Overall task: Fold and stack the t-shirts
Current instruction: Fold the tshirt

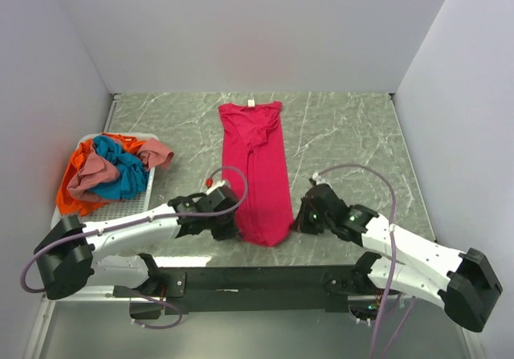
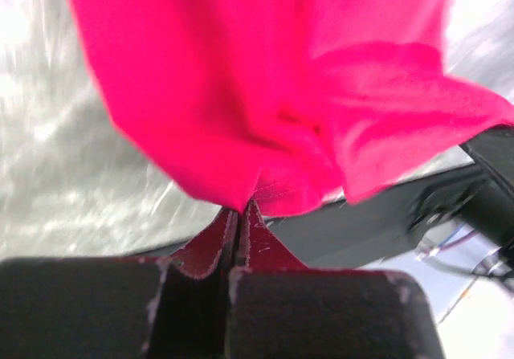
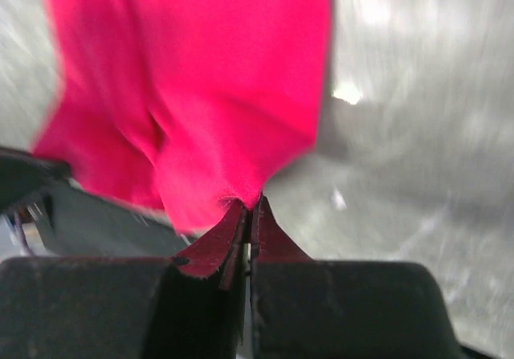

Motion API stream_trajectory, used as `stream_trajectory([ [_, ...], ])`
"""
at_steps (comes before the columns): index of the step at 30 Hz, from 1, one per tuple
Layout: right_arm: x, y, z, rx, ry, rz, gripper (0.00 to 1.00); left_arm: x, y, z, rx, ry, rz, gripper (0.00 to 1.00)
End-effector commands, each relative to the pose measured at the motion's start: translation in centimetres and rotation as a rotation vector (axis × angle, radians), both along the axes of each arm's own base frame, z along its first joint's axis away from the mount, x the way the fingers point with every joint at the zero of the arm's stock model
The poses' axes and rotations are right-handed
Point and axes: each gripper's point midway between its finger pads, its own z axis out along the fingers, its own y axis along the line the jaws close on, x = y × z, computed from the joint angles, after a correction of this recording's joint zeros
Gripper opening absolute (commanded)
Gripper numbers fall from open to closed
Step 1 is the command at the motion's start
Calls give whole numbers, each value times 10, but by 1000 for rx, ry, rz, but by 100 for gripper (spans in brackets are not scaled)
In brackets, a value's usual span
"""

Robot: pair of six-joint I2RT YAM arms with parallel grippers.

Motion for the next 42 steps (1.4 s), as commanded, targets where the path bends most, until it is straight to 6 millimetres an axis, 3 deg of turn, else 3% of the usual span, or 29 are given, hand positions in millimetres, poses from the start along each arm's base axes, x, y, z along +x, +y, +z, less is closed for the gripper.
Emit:
stream_trajectory([
  [1,57,-3,39,-65,-212,-76,0,39,5,15,56,-106,42,1],
  [2,71,3,51,-40,-266,-84,0,52,7,22,64,-144,73,1],
  [4,92,0,57,-47,-304,-100,0,72,13,30,71,-181,110,1],
  [5,107,4,74,-17,-347,-113,0,82,10,40,50,-208,120,1],
  [7,122,6,80,-41,-376,-112,0,103,17,51,47,-266,154,1],
  [8,133,11,95,-29,-413,-115,0,114,16,59,31,-295,158,1],
  [10,146,13,96,-63,-427,-118,0,140,26,64,40,-327,197,1],
  [11,157,15,106,-50,-444,-131,0,150,25,72,28,-345,202,1],
  [13,169,18,104,-47,-429,-134,0,170,27,72,34,-359,202,1],
  [14,180,20,113,-30,-458,-146,0,181,25,82,24,-380,209,1],
  [15,186,21,109,-40,-449,-147,0,188,25,77,40,-372,208,1],
  [16,192,21,110,-48,-453,-147,0,201,27,86,42,-398,213,1],
  [17,200,23,119,-42,-471,-154,0,207,27,88,45,-403,212,1],
  [18,207,22,112,-58,-455,-157,0,214,26,83,58,-396,207,1],
  [20,219,26,119,-49,-466,-153,0,231,26,95,51,-418,208,1],
  [21,225,26,113,-58,-450,-152,0,236,26,87,67,-403,203,1],
  [23,236,29,117,-53,-458,-144,0,248,29,91,75,-411,215,1],
  [29,263,31,98,-57,-397,-138,0,274,32,84,88,-401,213,1],
  [42,296,32,56,-57,-299,-83,0,300,39,43,121,-301,209,1],
])
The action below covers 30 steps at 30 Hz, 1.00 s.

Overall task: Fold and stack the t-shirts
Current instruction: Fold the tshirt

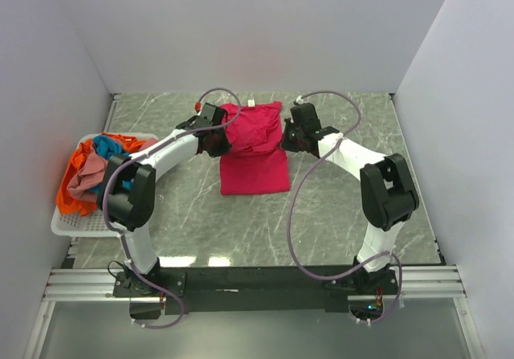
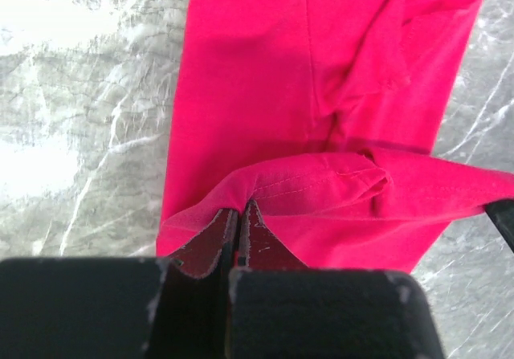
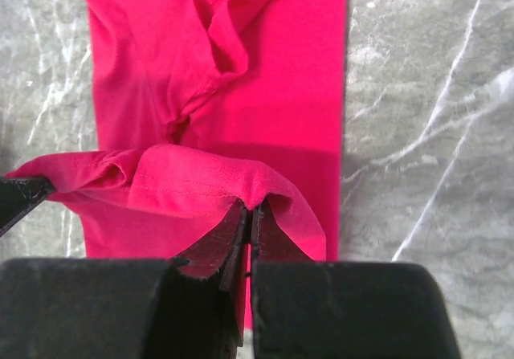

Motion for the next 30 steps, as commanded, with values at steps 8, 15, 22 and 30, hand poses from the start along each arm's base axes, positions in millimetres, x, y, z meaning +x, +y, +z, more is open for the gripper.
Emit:
stream_trajectory([
  [8,34,5,-6,30,6,43,0,28,-6,-3,-41,-15,-7,2],
  [15,53,9,12,65,-20,115,39,57,3,15,-30,-46,-5,47],
  [22,26,18,32,134,-44,228,68,41,5,38,-81,-97,-19,99],
  [30,-28,56,16,118,-20,373,74,-44,36,21,-128,-55,49,99],
])
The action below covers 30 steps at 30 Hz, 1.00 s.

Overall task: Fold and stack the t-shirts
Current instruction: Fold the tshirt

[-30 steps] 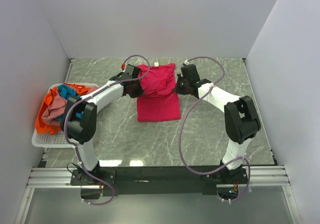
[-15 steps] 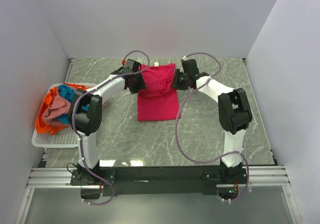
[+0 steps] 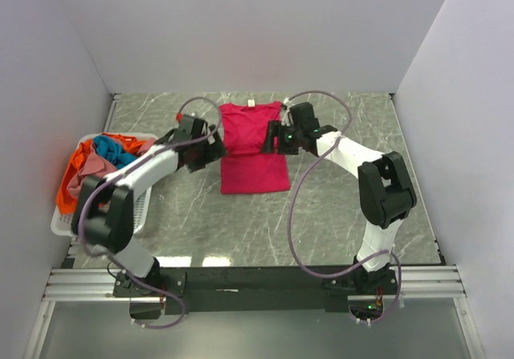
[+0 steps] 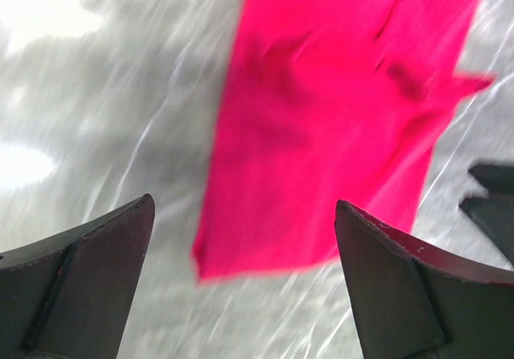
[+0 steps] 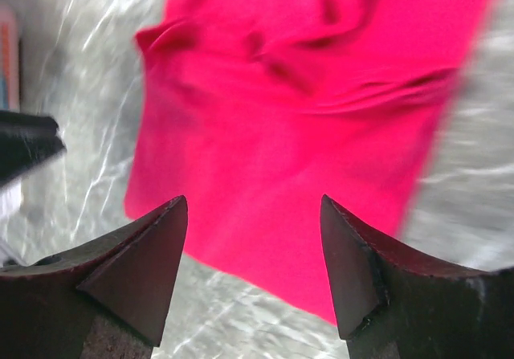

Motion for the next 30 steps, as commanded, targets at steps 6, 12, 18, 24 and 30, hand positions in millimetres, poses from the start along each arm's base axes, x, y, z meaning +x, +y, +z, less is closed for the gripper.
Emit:
stream_trajectory([
  [6,-11,71,-3,16,-32,160,74,-78,25,17,-102,-55,76,99],
  [12,1,99,-14,33,-18,188,74,-110,42,11,-84,-48,108,99],
  [18,17,104,-32,17,0,149,74,-118,53,21,-63,-78,134,99],
  [24,55,110,-20,1,-104,79,74,-117,51,25,-62,-84,113,99],
  [30,104,121,4,8,-183,12,74,-119,49,22,-64,-72,103,100],
])
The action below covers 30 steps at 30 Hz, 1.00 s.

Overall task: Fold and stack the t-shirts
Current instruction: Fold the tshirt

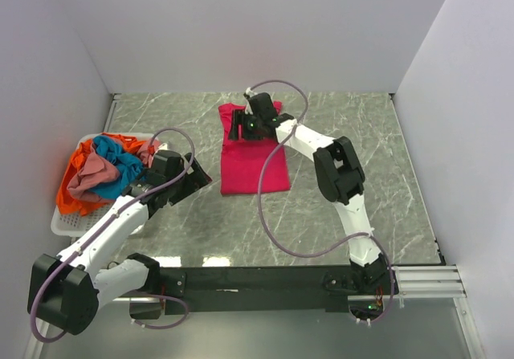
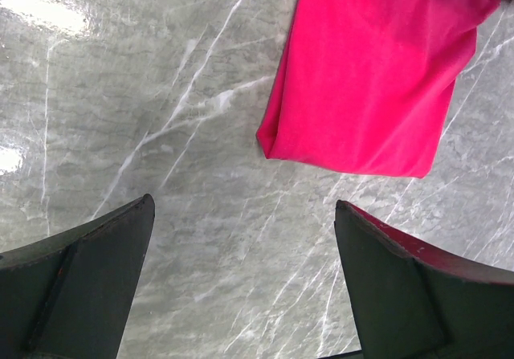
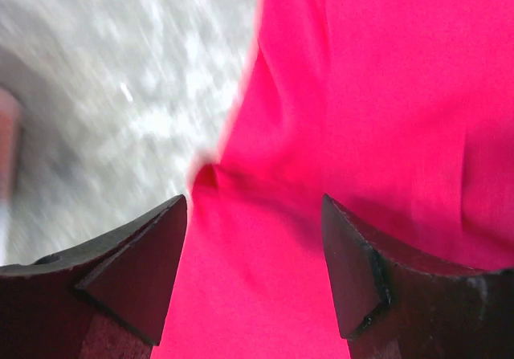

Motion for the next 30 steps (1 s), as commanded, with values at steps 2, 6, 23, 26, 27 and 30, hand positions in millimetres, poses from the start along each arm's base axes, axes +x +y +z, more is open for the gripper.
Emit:
stream_trajectory([
  [2,40,4,30,24,-64,-64,74,2,-4,8,-8,-20,-17,100],
  [6,32,-1,57,55,-94,-52,74,4,-9,7,-21,-21,-40,99],
  [23,-117,-143,22,52,147,-268,74,44,-64,-42,-91,71,-207,83],
  [26,-130,-153,14,76,178,-273,74,46,-66,-54,-82,101,-208,70],
  [27,-138,-156,8,74,193,-273,73,46,-67,-57,-82,107,-212,66],
  [30,-145,-162,1,73,211,-282,72,46,-66,-69,-65,137,-206,56],
])
